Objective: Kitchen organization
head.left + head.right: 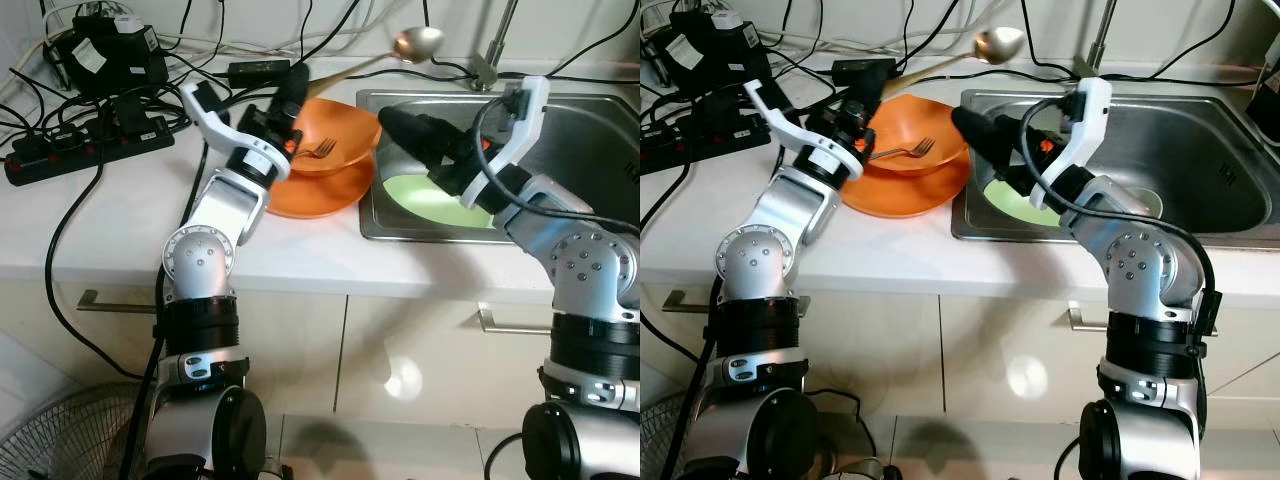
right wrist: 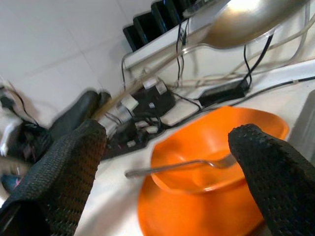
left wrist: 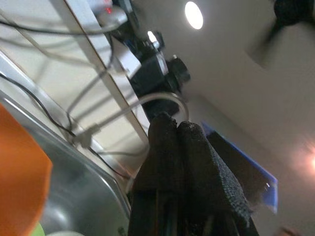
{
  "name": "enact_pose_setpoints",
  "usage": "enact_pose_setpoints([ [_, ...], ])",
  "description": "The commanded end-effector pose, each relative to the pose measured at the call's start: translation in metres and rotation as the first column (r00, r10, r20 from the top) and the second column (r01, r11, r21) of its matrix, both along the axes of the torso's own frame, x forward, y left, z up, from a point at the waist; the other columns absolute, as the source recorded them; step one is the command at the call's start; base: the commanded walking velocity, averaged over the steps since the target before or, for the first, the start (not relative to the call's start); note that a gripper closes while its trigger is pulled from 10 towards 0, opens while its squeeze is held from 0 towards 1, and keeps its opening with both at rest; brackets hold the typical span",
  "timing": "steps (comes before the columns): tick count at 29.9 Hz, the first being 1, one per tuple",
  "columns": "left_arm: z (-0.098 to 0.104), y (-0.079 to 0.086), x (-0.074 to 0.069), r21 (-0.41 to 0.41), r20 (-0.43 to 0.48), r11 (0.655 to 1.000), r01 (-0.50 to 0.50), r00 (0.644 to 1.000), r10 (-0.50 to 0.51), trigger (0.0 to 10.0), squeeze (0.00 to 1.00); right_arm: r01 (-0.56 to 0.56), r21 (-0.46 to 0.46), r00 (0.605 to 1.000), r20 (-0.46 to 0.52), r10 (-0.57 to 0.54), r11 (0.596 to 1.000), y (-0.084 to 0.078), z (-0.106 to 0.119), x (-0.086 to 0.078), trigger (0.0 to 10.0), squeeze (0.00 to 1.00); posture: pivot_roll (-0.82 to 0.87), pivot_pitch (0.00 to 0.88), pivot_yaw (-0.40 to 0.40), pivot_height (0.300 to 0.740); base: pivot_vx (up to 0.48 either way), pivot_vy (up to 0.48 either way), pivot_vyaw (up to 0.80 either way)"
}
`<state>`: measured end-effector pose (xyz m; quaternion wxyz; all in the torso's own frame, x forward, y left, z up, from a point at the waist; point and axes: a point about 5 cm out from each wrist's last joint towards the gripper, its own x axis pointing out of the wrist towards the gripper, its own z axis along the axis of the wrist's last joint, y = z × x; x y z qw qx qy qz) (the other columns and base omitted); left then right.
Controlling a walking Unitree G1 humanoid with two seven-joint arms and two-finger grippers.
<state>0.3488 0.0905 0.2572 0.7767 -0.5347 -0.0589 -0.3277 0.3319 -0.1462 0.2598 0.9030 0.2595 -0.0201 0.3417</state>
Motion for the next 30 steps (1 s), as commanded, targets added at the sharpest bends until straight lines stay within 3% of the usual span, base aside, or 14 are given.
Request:
enact_pose_setpoints([
  [1,-0.003,-0.012,-0.008,-0.03,0.008,0.998,0.054,0.999,-0.054,0.0,0.0,-0.006,0.061,1.0,-0.02,0.007,0.998,0.001,0.007,0.001,10.0,0.0,-0.02,0.04,0.025,0.74,0.0,0.0,0.0],
  [10,-0.007,-0.017,-0.013,-0.03,0.004,0.995,0.099,0.995,-0.099,0.0,0.0,0.0,0.19,0.998,-0.058,0.011,0.982,0.003,0.014,0.005,10.0,0.0,-0.02,0.04,0.024,0.74,0.0,0.0,0.0],
  [14,-0.008,-0.02,-0.015,-0.02,0.002,0.993,0.114,0.993,-0.114,0.0,0.0,-0.005,0.302,0.997,-0.071,0.028,0.953,0.008,0.024,0.012,10.0,0.0,-0.02,0.039,0.023,0.74,0.0,0.0,0.0],
  [28,-0.005,-0.025,-0.02,-0.044,0.024,0.986,0.161,0.987,-0.16,0.0,0.0,0.01,0.362,0.995,-0.1,0.029,0.932,0.012,0.026,0.019,10.0,0.0,-0.02,0.041,0.017,0.74,0.0,0.0,0.0],
  [29,-0.006,-0.025,-0.02,-0.046,0.021,0.986,0.161,0.987,-0.16,0.0,0.0,0.02,0.374,0.995,-0.096,0.018,0.927,0.01,0.027,0.02,0.6,0.0,-0.02,0.042,0.017,0.74,0.0,0.0,0.0],
  [30,-0.006,-0.025,-0.019,-0.046,0.02,0.986,0.161,0.987,-0.16,0.0,0.0,0.023,0.378,0.995,-0.096,0.014,0.926,0.01,0.028,0.02,0.6,0.0,-0.02,0.042,0.017,0.74,0.0,0.0,0.0],
])
